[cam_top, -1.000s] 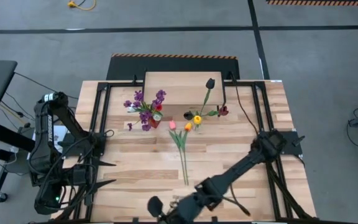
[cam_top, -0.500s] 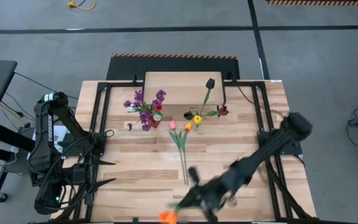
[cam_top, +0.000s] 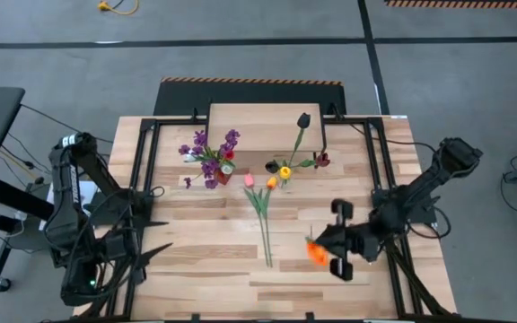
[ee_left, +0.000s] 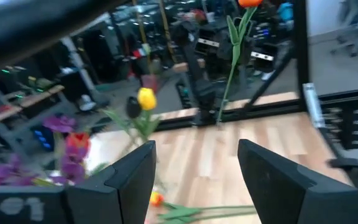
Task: Pick and place flowers into a vace then onto a shelf
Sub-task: Put the bottom orange flower into the transparent flower vase
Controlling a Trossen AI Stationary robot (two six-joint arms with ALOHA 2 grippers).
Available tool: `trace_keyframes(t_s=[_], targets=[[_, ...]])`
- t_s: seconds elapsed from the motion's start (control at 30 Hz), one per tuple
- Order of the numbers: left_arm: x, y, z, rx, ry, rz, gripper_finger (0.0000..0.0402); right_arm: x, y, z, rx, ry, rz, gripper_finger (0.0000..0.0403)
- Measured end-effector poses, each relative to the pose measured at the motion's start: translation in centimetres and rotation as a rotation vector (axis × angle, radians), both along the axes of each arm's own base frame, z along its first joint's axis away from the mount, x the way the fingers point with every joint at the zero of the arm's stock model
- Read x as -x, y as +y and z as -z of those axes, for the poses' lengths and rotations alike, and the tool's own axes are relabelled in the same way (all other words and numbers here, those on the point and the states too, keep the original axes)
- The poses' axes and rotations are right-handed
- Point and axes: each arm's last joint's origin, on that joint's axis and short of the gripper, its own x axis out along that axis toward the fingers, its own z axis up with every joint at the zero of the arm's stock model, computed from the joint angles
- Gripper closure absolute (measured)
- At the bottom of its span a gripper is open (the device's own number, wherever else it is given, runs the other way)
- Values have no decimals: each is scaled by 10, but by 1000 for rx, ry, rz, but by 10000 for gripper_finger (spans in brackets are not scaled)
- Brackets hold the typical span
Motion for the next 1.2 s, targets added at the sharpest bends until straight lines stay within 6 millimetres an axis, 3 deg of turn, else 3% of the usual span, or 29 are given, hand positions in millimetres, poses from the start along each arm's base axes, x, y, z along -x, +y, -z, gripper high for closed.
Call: trace_keyframes(t_s=[0.27,0.53,0.67,1.2], targets=[[-13,15,2,-50,-30,-109,182,7,-16,-6,-68,-117,122,401],[-27,26,2,-73,-28,-201,182,-9,-35,3,-104,-163,171,402],[-30,29,3,-89,-13,-217,182,-20,-53,8,-97,-159,189,402],[-31,30,6,-233,150,-161,182,-35,-146,-6,-170,-255,284,402]])
